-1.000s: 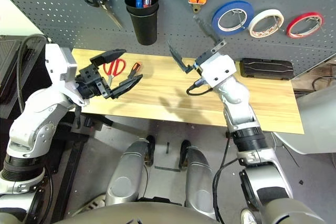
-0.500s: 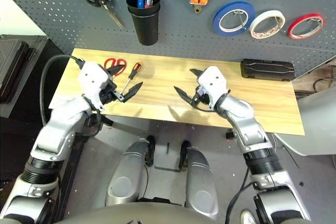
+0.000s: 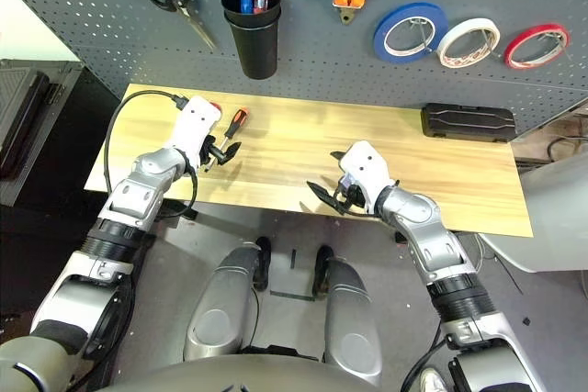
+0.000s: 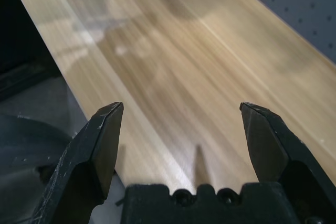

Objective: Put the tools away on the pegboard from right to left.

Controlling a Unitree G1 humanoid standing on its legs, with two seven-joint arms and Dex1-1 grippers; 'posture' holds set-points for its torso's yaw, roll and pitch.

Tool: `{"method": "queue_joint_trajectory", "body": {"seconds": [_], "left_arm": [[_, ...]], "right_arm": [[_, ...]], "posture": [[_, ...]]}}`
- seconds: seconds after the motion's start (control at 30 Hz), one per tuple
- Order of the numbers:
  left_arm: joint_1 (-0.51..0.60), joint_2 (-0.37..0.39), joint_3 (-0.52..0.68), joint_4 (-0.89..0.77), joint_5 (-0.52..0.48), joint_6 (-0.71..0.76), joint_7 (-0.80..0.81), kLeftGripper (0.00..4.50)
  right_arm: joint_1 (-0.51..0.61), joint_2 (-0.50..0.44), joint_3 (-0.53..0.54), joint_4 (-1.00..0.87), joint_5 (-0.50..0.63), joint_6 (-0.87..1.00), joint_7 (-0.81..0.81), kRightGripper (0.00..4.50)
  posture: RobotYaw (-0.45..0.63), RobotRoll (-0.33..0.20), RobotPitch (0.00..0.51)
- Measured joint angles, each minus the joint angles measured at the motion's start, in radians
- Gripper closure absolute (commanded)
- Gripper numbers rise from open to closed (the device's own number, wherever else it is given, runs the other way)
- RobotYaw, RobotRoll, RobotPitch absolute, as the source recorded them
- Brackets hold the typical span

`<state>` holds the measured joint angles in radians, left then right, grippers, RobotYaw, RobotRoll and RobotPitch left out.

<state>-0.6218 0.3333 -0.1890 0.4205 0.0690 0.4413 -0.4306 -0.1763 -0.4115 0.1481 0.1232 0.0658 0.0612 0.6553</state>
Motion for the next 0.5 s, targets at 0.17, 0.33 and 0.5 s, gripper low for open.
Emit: {"method": "queue_joint_trajectory", "body": {"seconds": [0.17, 0.33, 0.5], "left_arm": [[-0.092, -0.044, 0.007, 0.186, 0.012, -0.003, 0.025, 0.0], [-0.151, -0.06, 0.014, 0.318, 0.019, -0.024, 0.049, 0.0], [-0.187, -0.072, 0.025, 0.431, 0.021, -0.062, 0.07, 0.0]], "right_arm": [[0.028, 0.008, 0.002, -0.009, -0.022, 0.015, -0.022, 0.07], [0.047, 0.032, 0.012, -0.047, -0.038, 0.046, -0.046, 0.07], [0.077, 0.034, 0.022, -0.09, -0.045, 0.064, -0.058, 0.07]], "posture": [[0.2, 0.0, 0.361], [0.18, 0.0, 0.379], [0.15, 0.0, 0.388]]}}
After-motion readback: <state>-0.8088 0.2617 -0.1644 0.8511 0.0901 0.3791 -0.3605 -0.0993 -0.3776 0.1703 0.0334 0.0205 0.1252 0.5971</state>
